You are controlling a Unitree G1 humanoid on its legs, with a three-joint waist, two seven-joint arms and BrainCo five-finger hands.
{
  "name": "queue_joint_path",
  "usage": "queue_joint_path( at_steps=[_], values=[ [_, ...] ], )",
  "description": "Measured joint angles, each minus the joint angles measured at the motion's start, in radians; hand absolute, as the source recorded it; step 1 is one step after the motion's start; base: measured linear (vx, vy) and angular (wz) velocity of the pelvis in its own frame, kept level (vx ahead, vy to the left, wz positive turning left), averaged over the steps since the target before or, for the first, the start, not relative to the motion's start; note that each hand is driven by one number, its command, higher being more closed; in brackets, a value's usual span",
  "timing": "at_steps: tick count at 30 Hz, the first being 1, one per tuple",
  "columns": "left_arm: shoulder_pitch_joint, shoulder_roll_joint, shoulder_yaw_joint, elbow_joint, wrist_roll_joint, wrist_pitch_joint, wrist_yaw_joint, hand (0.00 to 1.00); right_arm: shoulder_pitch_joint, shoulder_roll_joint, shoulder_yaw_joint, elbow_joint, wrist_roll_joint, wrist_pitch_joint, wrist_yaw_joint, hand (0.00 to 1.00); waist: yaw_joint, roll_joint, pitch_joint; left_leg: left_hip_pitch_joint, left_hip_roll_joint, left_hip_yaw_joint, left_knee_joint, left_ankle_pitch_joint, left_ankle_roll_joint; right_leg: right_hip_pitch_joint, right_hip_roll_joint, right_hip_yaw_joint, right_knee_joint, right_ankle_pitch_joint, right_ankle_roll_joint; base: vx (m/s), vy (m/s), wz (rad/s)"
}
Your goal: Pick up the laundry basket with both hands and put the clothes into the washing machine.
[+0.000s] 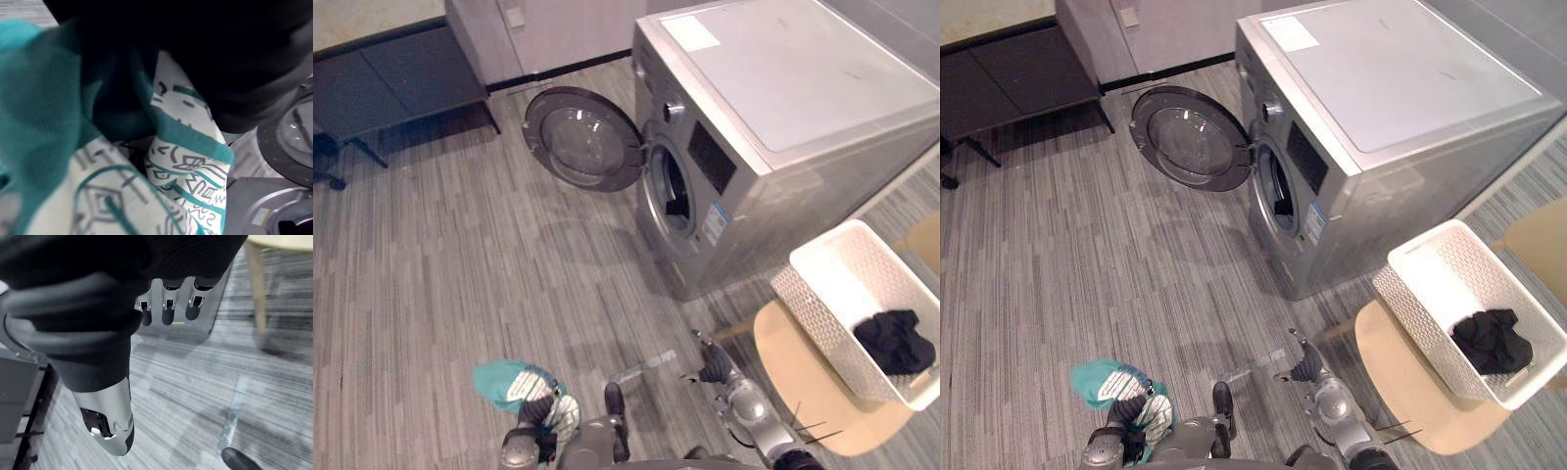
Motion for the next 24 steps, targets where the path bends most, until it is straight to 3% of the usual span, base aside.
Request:
queue_joint_path(
  at_steps=[1,2,3,5,6,8,10,12,14,15,17,19,20,21,24],
  values=[
    [0.006,-0.002,-0.001,0.009,0.006,0.001,0.005,1.0,-0.001,0.0,0.007,0.0,-0.01,0.002,0.0,0.0,-0.002,0.004,0.002,0.011,-0.013,-0.01,0.025,-0.028,0.009,-0.019,-0.049,0.021,0.113,0.0,0.0,0.2,0.27,0.38],
    [0.009,0.001,-0.001,0.012,0.008,0.006,0.007,1.0,0.007,-0.003,0.013,-0.002,-0.016,0.004,-0.002,0.0,-0.008,0.003,0.006,0.036,-0.04,-0.033,0.043,-0.054,0.02,-0.054,-0.121,0.071,0.281,0.02,-0.063,0.24,0.295,0.68],
    [0.001,0.002,-0.008,0.011,0.011,0.01,0.008,1.0,0.017,-0.003,0.015,-0.001,-0.022,0.011,-0.001,0.0,-0.011,0.003,0.015,0.06,-0.061,-0.073,0.057,-0.083,0.035,-0.124,-0.147,0.195,0.436,0.049,-0.185,0.24,0.234,0.94],
    [-0.024,0.01,-0.014,0.009,0.013,0.01,0.009,1.0,0.021,0.003,0.02,-0.002,-0.025,0.018,-0.001,0.0,-0.028,0.005,0.024,0.074,-0.072,-0.137,0.074,-0.105,0.052,-0.198,-0.08,0.351,0.527,-0.001,-0.157,0.26,0.142,1.05],
    [-0.037,0.011,-0.022,0.009,0.013,0.01,0.01,1.0,0.02,0.003,0.025,-0.005,-0.024,0.018,-0.001,0.0,-0.041,0.006,0.032,0.095,-0.086,-0.186,0.069,-0.112,0.062,-0.256,-0.018,0.432,0.546,-0.041,-0.136,0.28,0.096,1.1],
    [-0.057,0.01,-0.039,0.007,0.011,0.009,0.012,1.0,0.011,0.001,0.024,-0.011,-0.022,0.018,-0.001,0.0,-0.047,0.004,0.053,0.137,-0.105,-0.233,0.064,-0.127,0.055,-0.339,0.05,0.503,0.512,-0.063,-0.115,0.29,0.071,0.95],
    [-0.076,0.008,-0.077,0.008,0.005,0.009,0.011,1.0,0.007,-0.011,0.024,-0.045,-0.007,0.016,-0.003,0.0,-0.068,0.004,0.071,0.189,-0.123,-0.283,0.048,-0.142,0.048,-0.436,0.104,0.528,0.344,-0.046,-0.094,0.36,0.029,0.85],
    [-0.093,0.006,-0.087,0.008,0.005,0.008,0.011,1.0,0.005,-0.014,0.022,-0.045,0.0,0.017,-0.003,0.0,-0.071,0.006,0.081,0.23,-0.132,-0.328,0.02,-0.151,0.034,-0.457,0.138,0.527,0.139,0.014,-0.082,0.39,-0.041,0.89],
    [-0.092,0.006,-0.092,0.007,0.006,0.005,0.01,1.0,0.013,-0.013,0.023,-0.045,0.007,0.017,-0.002,0.0,-0.086,-0.015,0.069,0.283,-0.143,-0.363,-0.007,-0.175,-0.004,-0.459,0.14,0.522,0.07,0.1,-0.123,0.49,-0.124,1.1],
    [-0.082,0.006,-0.092,0.002,0.007,0.0,0.01,1.0,0.015,-0.011,0.023,-0.045,0.007,0.017,-0.001,0.0,-0.098,-0.014,0.065,0.297,-0.137,-0.367,0.007,-0.199,-0.043,-0.445,0.151,0.518,0.064,0.171,-0.166,0.58,-0.176,1.01],
    [-0.081,-0.009,-0.088,-0.009,0.015,-0.002,0.009,1.0,0.006,-0.02,0.019,-0.048,0.006,0.018,0.0,0.0,-0.111,0.013,0.074,0.204,-0.105,-0.333,0.219,-0.188,-0.078,-0.418,0.166,0.497,0.063,0.153,-0.185,0.56,-0.174,0.55],
    [-0.069,-0.023,-0.087,-0.01,0.016,0.0,0.009,1.0,-0.006,-0.026,0.024,-0.056,0.006,0.017,0.0,0.0,-0.099,0.04,0.087,0.094,-0.044,-0.261,0.499,-0.126,-0.149,-0.363,0.21,0.503,0.02,0.134,-0.204,0.54,-0.135,-0.47],
    [-0.071,-0.032,-0.087,-0.017,0.014,0.0,0.008,1.0,-0.003,-0.027,0.024,-0.064,0.007,0.018,-0.003,0.0,-0.082,0.046,0.094,0.017,0.021,-0.217,0.692,-0.108,-0.13,-0.3,0.252,0.532,-0.018,0.121,-0.22,0.56,-0.087,-0.85],
    [-0.083,-0.031,-0.09,-0.017,0.016,0.0,0.007,1.0,0.002,-0.021,0.02,-0.065,0.007,0.018,-0.003,0.0,-0.074,0.041,0.098,-0.012,0.05,-0.2,0.769,-0.136,-0.087,-0.246,0.268,0.552,-0.051,0.115,-0.226,0.64,-0.08,-0.9],
    [-0.112,-0.04,-0.113,-0.044,0.028,-0.01,0.007,1.0,0.01,-0.023,-0.02,-0.065,0.01,0.018,-0.012,0.0,-0.062,0.017,0.109,-0.057,0.059,-0.198,0.705,-0.201,-0.07,-0.144,0.268,0.647,-0.12,0.114,-0.224,0.46,0.027,-0.85]
  ],
)
